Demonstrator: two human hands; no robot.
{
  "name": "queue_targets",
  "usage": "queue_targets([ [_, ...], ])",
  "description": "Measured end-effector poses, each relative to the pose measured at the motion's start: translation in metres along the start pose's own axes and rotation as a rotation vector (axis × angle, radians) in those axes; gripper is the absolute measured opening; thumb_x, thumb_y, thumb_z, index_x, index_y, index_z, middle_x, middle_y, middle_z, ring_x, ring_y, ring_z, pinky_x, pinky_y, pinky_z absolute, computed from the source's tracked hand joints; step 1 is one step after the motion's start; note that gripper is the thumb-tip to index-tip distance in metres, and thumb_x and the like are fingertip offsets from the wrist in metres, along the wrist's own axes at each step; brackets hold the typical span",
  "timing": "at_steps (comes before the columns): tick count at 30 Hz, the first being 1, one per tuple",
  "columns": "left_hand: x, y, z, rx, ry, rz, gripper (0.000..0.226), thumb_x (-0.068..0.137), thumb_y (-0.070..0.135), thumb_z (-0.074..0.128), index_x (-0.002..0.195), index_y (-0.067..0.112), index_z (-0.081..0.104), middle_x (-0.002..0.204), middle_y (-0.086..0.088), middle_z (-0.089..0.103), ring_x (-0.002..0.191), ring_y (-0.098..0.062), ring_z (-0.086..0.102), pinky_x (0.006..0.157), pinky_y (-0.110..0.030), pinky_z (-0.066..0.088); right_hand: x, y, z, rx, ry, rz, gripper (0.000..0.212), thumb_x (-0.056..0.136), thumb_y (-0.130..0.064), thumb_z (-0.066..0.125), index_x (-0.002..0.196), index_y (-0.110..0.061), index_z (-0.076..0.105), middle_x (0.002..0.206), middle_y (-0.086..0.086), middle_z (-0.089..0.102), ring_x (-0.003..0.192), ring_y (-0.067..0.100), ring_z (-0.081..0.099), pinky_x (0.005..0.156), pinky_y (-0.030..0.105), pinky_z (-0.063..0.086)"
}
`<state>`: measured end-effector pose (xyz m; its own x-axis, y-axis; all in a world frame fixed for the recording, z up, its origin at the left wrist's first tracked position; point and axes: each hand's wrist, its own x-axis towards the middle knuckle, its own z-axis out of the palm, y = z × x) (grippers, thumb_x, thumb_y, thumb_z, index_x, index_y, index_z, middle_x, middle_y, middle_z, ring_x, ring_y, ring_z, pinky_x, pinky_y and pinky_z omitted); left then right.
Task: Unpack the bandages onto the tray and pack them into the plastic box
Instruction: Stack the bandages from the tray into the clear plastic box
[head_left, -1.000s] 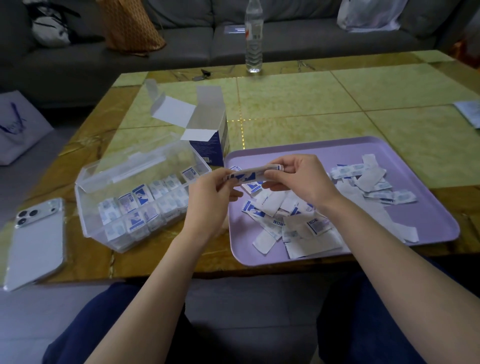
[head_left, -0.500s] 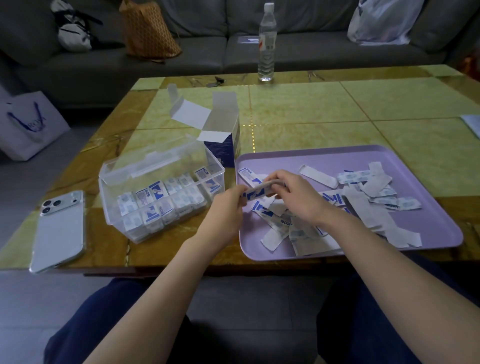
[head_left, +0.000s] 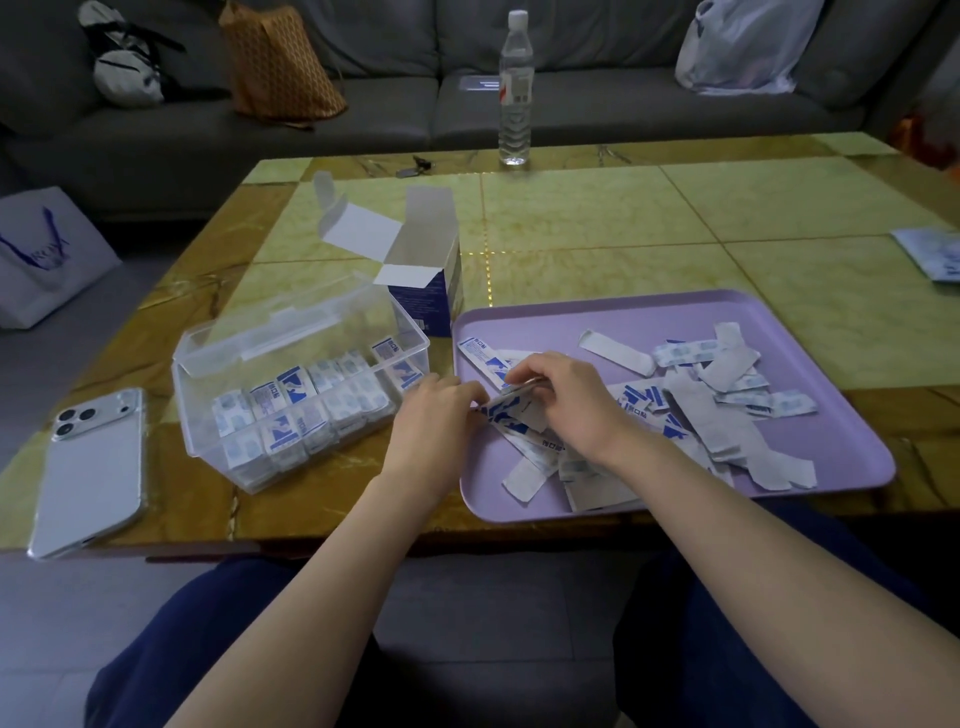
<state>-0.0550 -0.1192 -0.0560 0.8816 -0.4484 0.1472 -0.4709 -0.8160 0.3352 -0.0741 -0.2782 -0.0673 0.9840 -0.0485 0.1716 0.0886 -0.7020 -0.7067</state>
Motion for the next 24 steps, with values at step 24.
queue_targets([
  [24, -0.003, 0.005, 0.013, 0.323, -0.165, 0.092, 0.015, 0.098, 0.019, 0.032, 0.112, 0.014, 0.035, 0.120, -0.008, 0.046, 0.108, -0.025, 0.039, 0.094, -0.034, 0.032, -0.001, 0.010, 0.008, -0.166, -0.116, -0.147, 0.023, 0.087, 0.005, 0.050, 0.100, -0.005, 0.066, 0.098, 0.011, 0.063, 0.098, 0.025, 0.054, 0.089, 0.028, 0.041],
])
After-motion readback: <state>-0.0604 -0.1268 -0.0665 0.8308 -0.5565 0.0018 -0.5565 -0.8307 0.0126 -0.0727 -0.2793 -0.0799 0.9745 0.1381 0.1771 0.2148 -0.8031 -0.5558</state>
